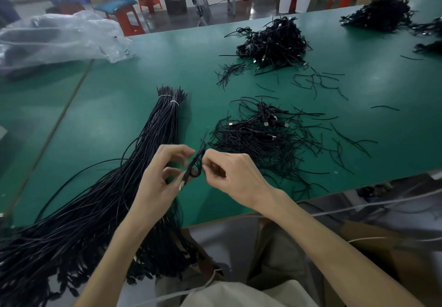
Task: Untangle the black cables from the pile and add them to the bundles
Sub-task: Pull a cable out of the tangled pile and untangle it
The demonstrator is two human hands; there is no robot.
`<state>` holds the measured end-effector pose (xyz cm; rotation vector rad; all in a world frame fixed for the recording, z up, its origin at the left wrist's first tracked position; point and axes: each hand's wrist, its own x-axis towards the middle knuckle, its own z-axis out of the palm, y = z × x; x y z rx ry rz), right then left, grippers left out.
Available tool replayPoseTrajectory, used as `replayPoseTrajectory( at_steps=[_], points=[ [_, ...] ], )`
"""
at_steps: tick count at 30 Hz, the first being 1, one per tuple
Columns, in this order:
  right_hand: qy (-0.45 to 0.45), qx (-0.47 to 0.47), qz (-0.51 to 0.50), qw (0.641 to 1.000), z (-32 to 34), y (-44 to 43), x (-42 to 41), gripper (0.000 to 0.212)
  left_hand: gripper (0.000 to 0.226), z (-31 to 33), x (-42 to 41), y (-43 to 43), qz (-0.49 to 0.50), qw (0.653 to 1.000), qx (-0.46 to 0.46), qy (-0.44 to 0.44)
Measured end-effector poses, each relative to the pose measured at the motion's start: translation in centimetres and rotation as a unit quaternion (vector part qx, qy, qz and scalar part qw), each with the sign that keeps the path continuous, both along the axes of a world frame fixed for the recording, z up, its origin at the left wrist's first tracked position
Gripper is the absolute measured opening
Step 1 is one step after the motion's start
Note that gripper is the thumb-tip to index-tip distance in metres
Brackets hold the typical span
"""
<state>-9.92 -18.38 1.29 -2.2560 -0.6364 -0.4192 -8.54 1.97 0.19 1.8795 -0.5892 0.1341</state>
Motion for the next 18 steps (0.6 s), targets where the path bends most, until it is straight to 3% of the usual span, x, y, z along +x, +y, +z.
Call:
replayPoseTrajectory(
  at_steps=[3,5,7,11,15,18],
  points=[
    [0.018,0.008,0.007,1.000,0.0,-0.3,0.1,0.011,0.073,0.8,1.1,0.1,-0.063,0.997,0.046,-0.022],
    [0.019,0.024,0.009,0.999,-0.1,-0.3,-0.1,0.008,0.045,1.0,1.3,-0.1,-0.090,0.994,0.055,-0.010],
    [0.009,0.042,0.003,0.999,-0.1,-0.2,-0.2,0.005,0.026,1.3,1.0,-0.5,-0.050,0.997,0.052,0.004],
    [-0.006,0.065,-0.015,0.998,0.1,0.2,-0.2,0.012,0.014,1.6,0.7,-1.5,0.020,0.999,0.023,0.020],
    [-0.022,0.096,-0.040,0.994,0.1,0.5,-0.3,0.014,0.022,2.6,0.3,-2.4,0.033,0.999,0.020,-0.007],
    [-0.085,0.042,-0.069,0.993,0.1,0.7,-0.4,0.014,0.024,3.1,0.3,-2.8,0.044,0.998,0.017,0.052]
  ],
)
